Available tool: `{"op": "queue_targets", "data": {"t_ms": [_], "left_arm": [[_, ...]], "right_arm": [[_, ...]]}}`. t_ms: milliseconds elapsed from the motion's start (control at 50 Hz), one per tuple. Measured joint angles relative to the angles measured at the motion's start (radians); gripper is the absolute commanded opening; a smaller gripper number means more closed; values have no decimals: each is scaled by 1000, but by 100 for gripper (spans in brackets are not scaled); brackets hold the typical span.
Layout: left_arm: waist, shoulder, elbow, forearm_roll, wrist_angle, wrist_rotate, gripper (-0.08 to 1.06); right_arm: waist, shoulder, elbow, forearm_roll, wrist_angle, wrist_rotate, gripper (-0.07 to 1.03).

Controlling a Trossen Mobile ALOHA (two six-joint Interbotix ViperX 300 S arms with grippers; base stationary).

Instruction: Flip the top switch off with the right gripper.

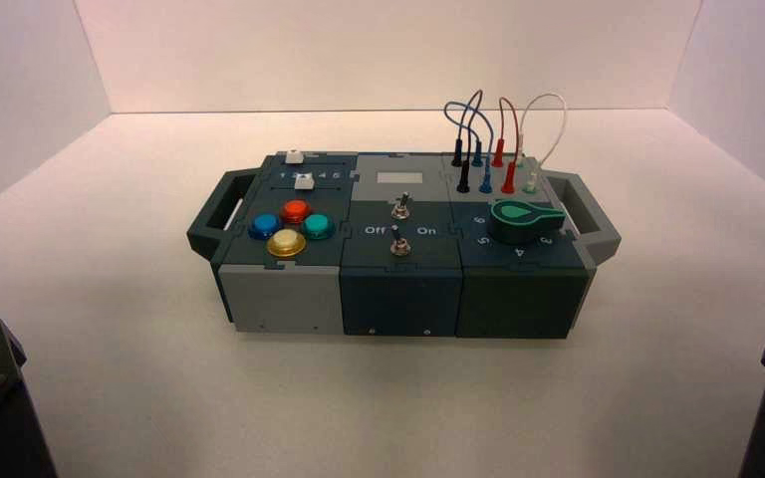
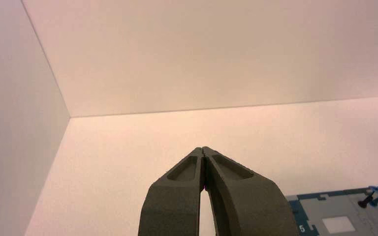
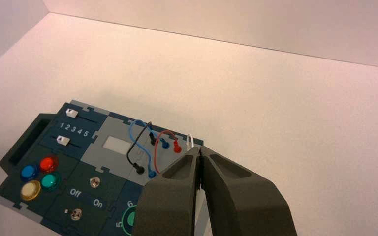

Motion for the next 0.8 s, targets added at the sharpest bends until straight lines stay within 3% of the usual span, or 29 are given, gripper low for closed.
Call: {"op": "queue_targets", "data": {"t_ms": [560, 720, 800], "left_arm": [[2, 3, -3, 0, 17, 0, -3], [2, 12, -48, -3, 130, -2, -3], [2, 34, -71, -14, 258, -9, -3]], "right_arm": [[-2, 3, 0, 0, 9, 0, -2], [-2, 8, 0, 6, 12, 0, -2], [0, 20, 0, 31, 29, 0, -2]]}}
